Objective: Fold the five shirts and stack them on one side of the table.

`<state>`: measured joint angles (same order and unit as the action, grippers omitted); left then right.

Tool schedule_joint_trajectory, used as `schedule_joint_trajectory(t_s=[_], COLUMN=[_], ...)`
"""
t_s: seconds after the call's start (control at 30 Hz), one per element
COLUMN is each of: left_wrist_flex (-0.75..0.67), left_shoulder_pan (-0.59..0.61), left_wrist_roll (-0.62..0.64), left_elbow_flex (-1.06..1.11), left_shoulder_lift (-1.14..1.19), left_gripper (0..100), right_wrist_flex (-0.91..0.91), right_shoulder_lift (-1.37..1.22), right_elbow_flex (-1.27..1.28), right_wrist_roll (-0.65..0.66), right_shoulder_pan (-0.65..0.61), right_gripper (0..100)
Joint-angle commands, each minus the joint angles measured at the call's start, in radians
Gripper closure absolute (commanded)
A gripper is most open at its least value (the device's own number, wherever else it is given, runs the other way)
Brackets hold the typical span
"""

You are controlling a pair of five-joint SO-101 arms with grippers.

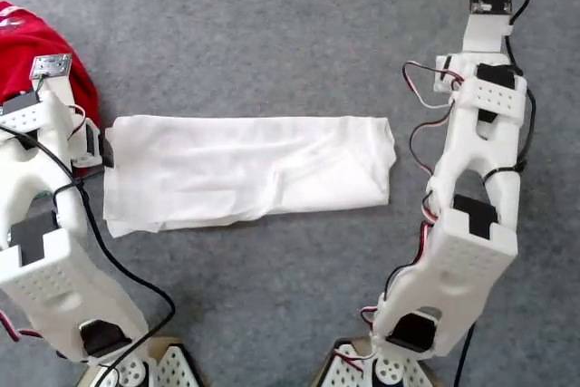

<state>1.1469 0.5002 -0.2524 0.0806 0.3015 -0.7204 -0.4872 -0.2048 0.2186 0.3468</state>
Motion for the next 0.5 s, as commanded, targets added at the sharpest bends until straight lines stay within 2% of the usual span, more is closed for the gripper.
schedule_joint_trajectory(t_s=[0.0,0.47], left_wrist_flex=[0.051,0.100], left_shoulder_pan=[-0.015,-0.031], left_wrist_roll=[-0.003,-0.003], left_elbow_flex=[-0.058,-0.047], left_shoulder_lift=[-0.009,0.002], left_gripper=[78,78], right_wrist_flex=[0.032,-0.115], right_shoulder_lift=[-0.041,-0.248], right_elbow_flex=[-0.053,-0.326], right_wrist_roll=[0.014,0.046], right_shoulder_pan=[0.006,0.011], right_gripper=[98.4,98.4])
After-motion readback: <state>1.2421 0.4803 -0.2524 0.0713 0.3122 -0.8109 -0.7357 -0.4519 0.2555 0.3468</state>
